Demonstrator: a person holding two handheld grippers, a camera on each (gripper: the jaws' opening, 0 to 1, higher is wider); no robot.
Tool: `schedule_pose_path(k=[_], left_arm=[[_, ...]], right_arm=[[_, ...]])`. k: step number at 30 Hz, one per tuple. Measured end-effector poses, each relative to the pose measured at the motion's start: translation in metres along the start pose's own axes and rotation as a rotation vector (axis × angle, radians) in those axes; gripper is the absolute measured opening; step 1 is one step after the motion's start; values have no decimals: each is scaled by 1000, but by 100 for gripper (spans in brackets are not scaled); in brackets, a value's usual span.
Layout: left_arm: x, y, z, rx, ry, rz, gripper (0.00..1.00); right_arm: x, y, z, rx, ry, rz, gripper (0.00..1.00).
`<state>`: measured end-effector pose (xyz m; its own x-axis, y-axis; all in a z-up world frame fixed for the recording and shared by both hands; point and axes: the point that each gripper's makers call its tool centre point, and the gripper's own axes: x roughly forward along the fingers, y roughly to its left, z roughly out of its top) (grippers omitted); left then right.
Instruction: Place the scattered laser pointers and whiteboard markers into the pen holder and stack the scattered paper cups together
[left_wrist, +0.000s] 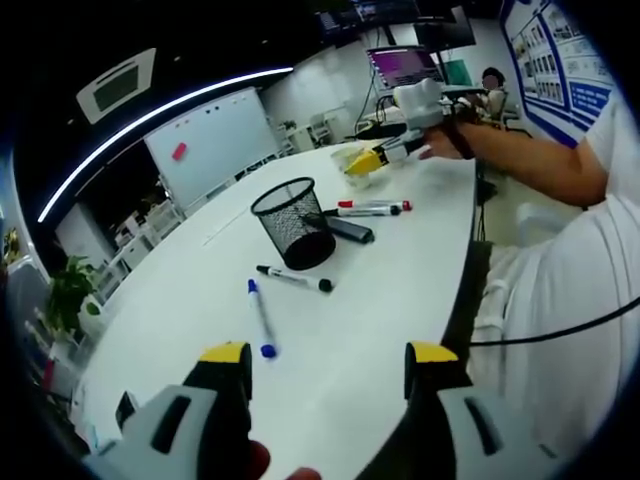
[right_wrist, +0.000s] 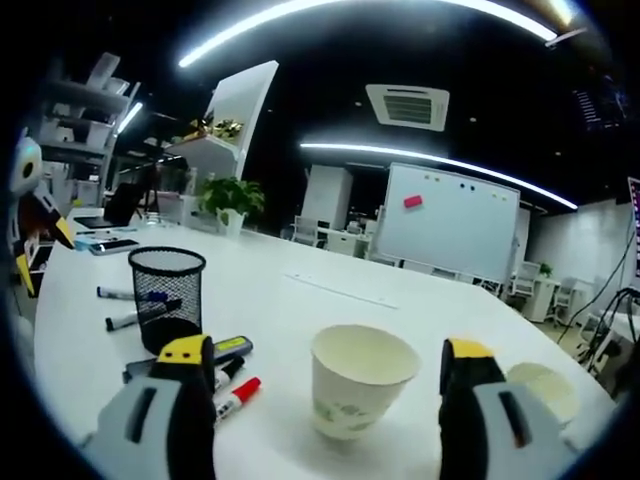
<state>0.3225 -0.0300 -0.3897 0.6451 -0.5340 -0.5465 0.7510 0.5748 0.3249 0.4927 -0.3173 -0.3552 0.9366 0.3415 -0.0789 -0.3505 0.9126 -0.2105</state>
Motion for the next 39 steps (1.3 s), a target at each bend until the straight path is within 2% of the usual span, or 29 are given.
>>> schedule_pose_path(k=[23,39], left_arm=[[-2,-1,-1,-7,-2,4,62],[-2,1,-3,-7,-1,2,62]], right_arm=[[4,4,-9,-6,30,5,92],[13,-6,-13,3,45,-31,89]])
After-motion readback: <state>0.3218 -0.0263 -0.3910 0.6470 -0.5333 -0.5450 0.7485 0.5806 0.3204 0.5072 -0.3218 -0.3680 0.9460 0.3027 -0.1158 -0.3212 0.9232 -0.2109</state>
